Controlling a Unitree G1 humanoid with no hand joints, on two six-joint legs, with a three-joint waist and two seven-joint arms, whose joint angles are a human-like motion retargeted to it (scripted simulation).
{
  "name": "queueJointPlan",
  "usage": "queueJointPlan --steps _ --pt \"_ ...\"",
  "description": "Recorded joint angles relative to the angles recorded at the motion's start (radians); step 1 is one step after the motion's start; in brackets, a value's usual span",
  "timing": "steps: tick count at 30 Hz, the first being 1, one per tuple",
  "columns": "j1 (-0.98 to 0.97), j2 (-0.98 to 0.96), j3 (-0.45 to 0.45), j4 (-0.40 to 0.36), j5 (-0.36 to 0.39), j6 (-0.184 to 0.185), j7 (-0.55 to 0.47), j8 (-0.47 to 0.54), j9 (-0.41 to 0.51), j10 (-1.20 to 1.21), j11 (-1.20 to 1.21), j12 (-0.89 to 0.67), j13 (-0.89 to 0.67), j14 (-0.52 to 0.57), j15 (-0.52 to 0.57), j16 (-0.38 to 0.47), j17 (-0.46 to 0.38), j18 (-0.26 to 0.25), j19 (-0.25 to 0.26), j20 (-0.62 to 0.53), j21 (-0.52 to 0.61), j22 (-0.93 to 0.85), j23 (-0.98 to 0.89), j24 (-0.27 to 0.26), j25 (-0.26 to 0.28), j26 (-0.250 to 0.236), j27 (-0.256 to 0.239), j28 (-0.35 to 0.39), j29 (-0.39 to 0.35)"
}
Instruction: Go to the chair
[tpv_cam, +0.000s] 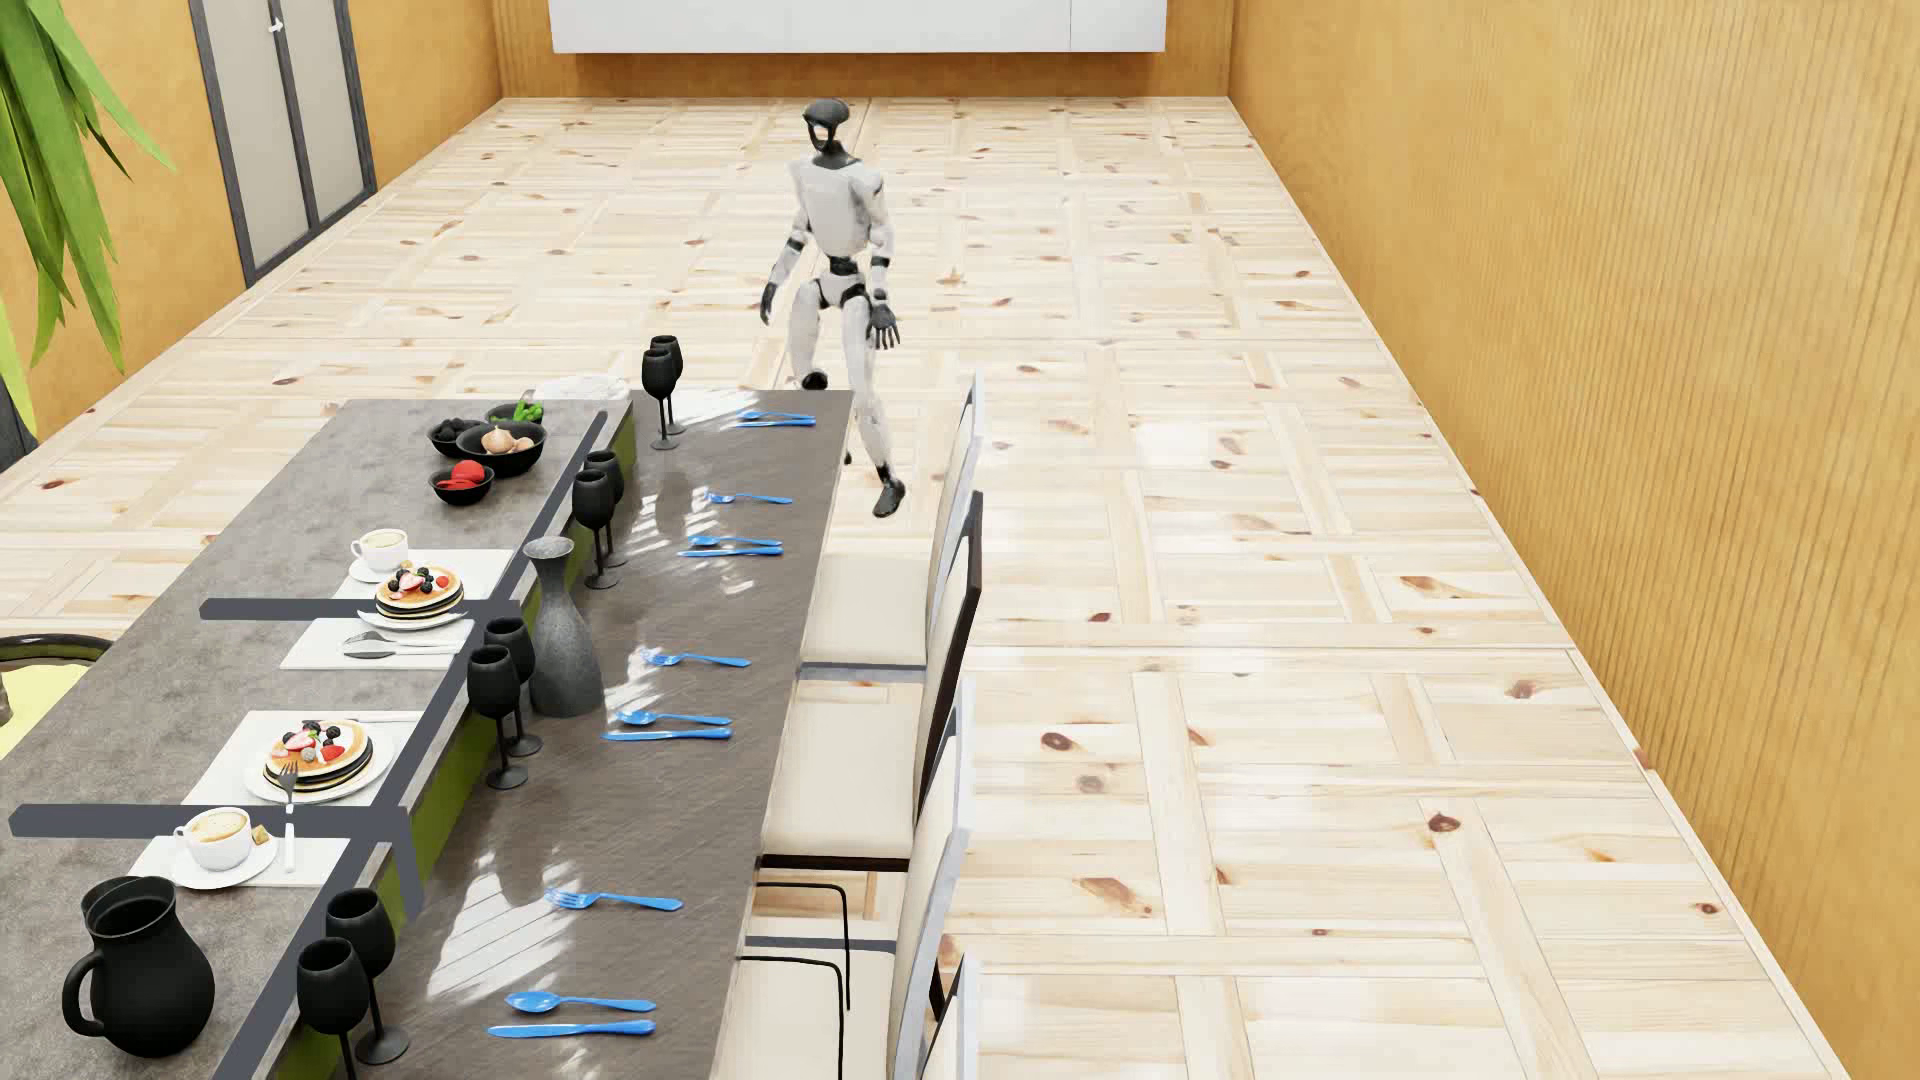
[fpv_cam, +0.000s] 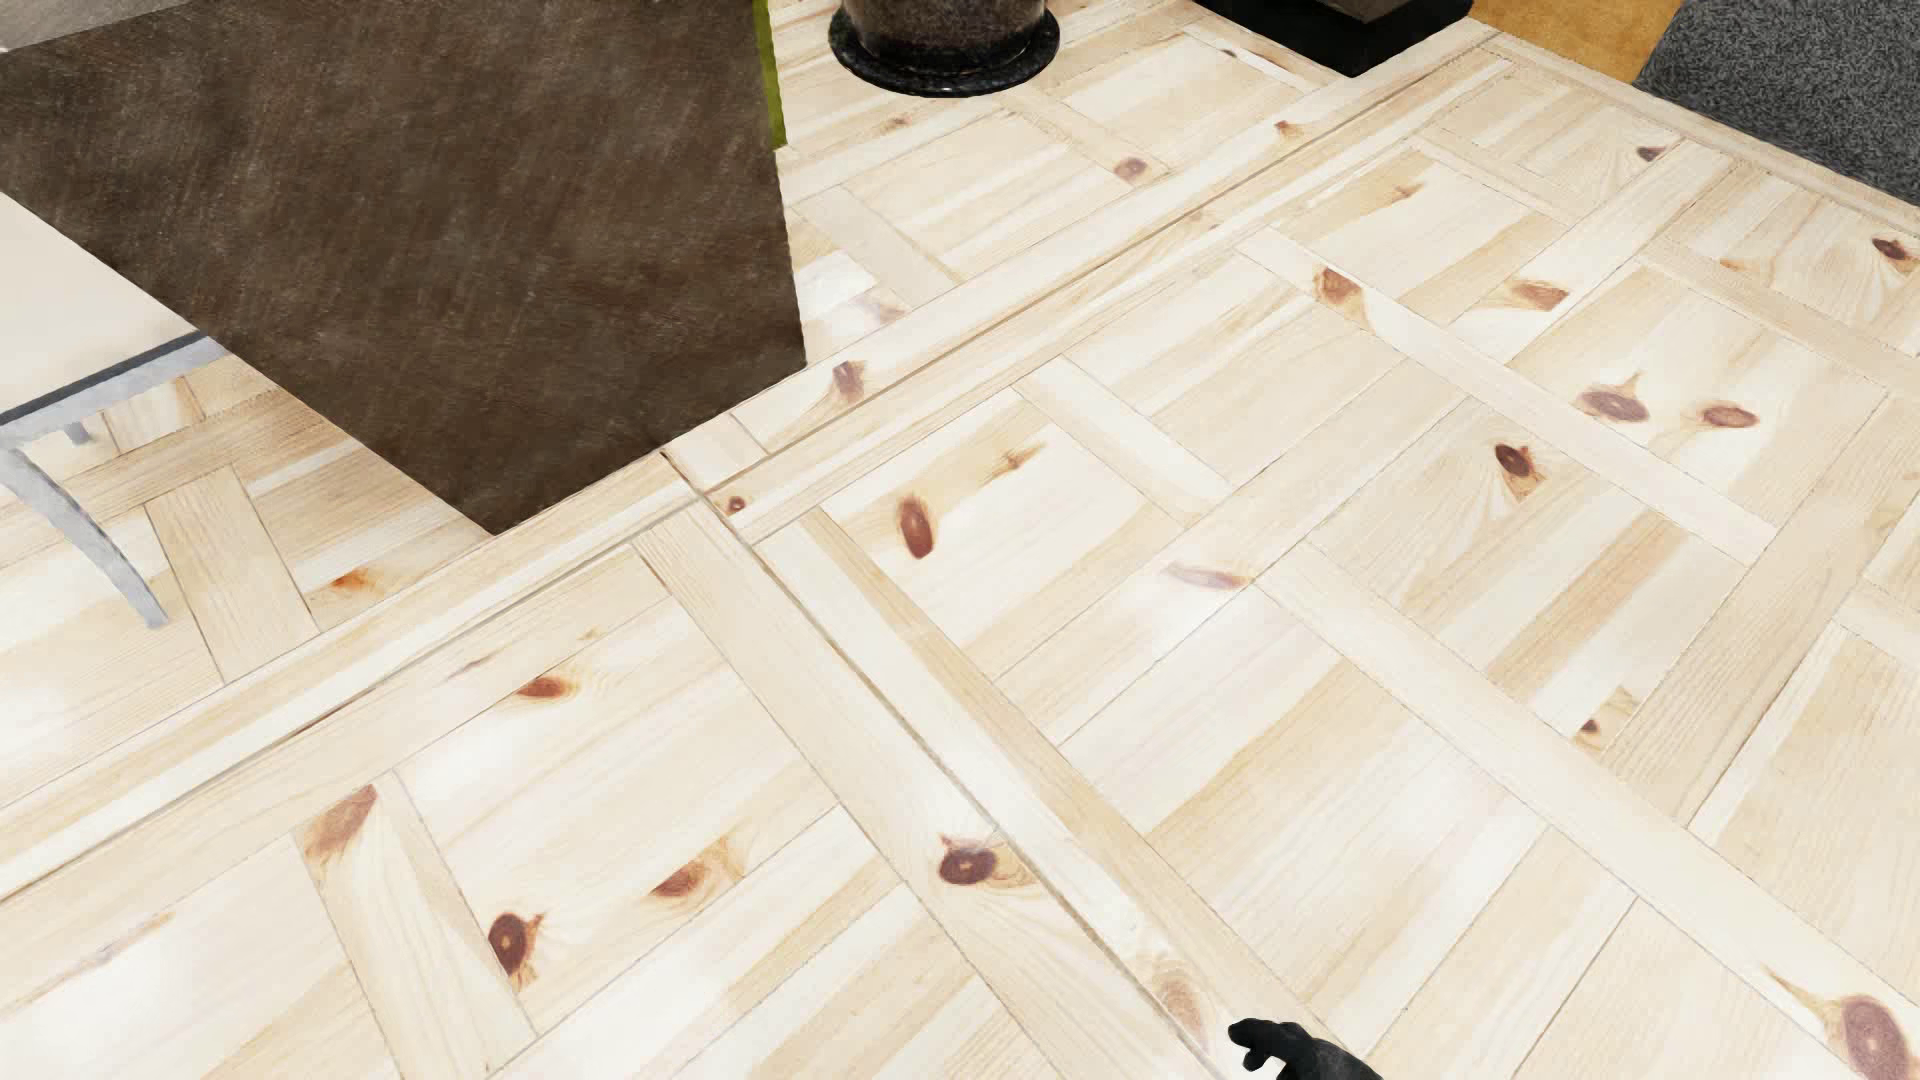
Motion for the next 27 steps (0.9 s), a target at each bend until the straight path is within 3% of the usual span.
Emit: queueJointPlan --steps 1,2,3,6,7,8,9,10,13,16,19,22,23,24,26,27 --pt "0.03 0.012 -0.001 0.039 -0.015 0.001 0.11 -0.015 -0.004 -0.024 0.004 -0.001 0.006 0.018 0.001 -0.002 -0.002 0.013 0.019 0.01 0.001 0.004 -0.013 0.006 0.009 0.007 0.005 0.009 -0.004" --pt "0.054 0.023 0.001 0.051 -0.036 0.001 0.176 -0.026 -0.007 -0.036 0.01 -0.007 0.017 0.053 0.003 -0.007 -0.009 -0.009 0.044 0.019 -0.002 0.011 -0.029 0.009 0.022 0.012 0.005 0.017 -0.006" --pt "0.061 0.033 0.006 0.035 -0.064 0.001 0.177 -0.033 -0.009 -0.03 0.021 -0.016 0.033 0.05 0.008 -0.014 -0.018 -0.065 0.072 0.028 -0.004 0.018 -0.045 0.006 0.034 0.018 0.004 0.03 -0.018" --pt "0.079 0.021 0.013 -0.086 -0.208 -0.017 0.179 -0.007 -0.004 -0.001 0.119 -0.076 0.099 -0.023 0.098 -0.022 -0.062 -0.022 0.098 0.003 -0.008 0.074 -0.077 0.016 0.056 0.0 0.007 0.01 -0.03" --pt "0.093 -0.021 0.01 -0.144 -0.274 -0.029 0.179 0.01 -0.001 -0.018 0.21 -0.104 0.121 -0.036 0.156 -0.017 -0.078 0.001 0.024 -0.021 -0.006 0.09 -0.078 0.038 0.058 -0.007 0.011 0.0 -0.023" --pt "0.111 -0.064 0.007 -0.204 -0.349 -0.045 0.172 -0.004 0.002 -0.043 0.309 -0.132 0.15 -0.044 0.198 -0.012 -0.08 0.023 -0.171 -0.039 0.0 0.109 -0.079 0.061 0.058 -0.02 0.021 0.007 -0.018" --pt "0.132 -0.108 -0.001 -0.26 -0.394 -0.061 0.158 -0.011 0.006 -0.076 0.408 -0.161 0.177 -0.048 0.179 -0.004 -0.077 0.044 -0.263 -0.049 0.005 0.115 -0.078 0.07 0.055 -0.035 0.028 0.009 -0.01" --pt "0.151 -0.173 -0.016 -0.307 -0.386 -0.076 0.129 0.039 0.011 -0.102 0.521 -0.197 0.209 -0.051 0.132 0.004 -0.067 0.063 -0.29 -0.058 0.008 0.112 -0.082 0.067 0.05 -0.045 0.033 -0.005 -0.003" --pt "0.199 -0.388 -0.067 -0.416 -0.224 -0.099 -0.003 0.193 0.019 -0.159 0.808 -0.298 0.292 -0.057 0.096 0.058 0.001 0.11 -0.261 -0.144 -0.017 0.088 -0.081 0.084 0.057 -0.1 0.04 -0.093 -0.005" --pt "0.254 -0.536 -0.101 -0.512 -0.072 -0.108 -0.151 0.181 0.019 -0.217 0.842 -0.394 0.345 -0.061 0.108 0.098 0.044 0.154 -0.25 -0.285 0.011 0.049 -0.056 0.135 0.036 -0.147 0.029 -0.16 0.02" --pt "0.328 -0.615 -0.11 -0.591 0.148 -0.109 -0.283 0.204 0.015 -0.276 0.608 -0.437 0.365 -0.062 0.14 0.092 0.038 0.198 -0.202 -0.389 0.062 -0.015 -0.048 0.119 0.001 -0.187 0.002 -0.186 0.079" --pt "0.386 -0.541 -0.102 -0.655 0.244 -0.108 -0.398 0.083 0.004 -0.291 0.122 -0.442 0.376 -0.069 0.164 0.079 0.033 0.239 -0.126 -0.483 0.022 -0.059 -0.079 0.079 0.012 -0.218 0.003 -0.21 0.063" --pt "0.409 -0.498 -0.1 -0.673 0.262 -0.106 -0.432 0.056 0.002 -0.282 -0.004 -0.433 0.378 -0.066 0.162 0.078 0.031 0.25 -0.13 -0.51 0.002 -0.062 -0.089 0.069 0.019 -0.224 0.01 -0.222 0.048" --pt "0.439 -0.459 -0.099 -0.69 0.272 -0.101 -0.46 0.055 0.0 -0.261 -0.058 -0.42 0.378 -0.056 0.152 0.079 0.027 0.262 -0.148 -0.532 -0.02 -0.059 -0.095 0.062 0.028 -0.224 0.018 -0.231 0.033" --pt "0.493 -0.424 -0.1 -0.703 0.266 -0.081 -0.497 0.088 -0.004 -0.214 -0.018 -0.372 0.361 0.006 0.229 0.088 0.019 0.269 -0.363 -0.541 -0.062 -0.034 -0.095 0.069 0.039 -0.191 0.038 -0.233 0.013" --pt "0.499 -0.435 -0.102 -0.705 0.243 -0.063 -0.497 0.086 -0.004 -0.154 0.072 -0.334 0.346 0.052 0.208 0.088 0.015 0.259 -0.392 -0.521 -0.088 -0.016 -0.091 0.073 0.043 -0.156 0.049 -0.213 0.0"
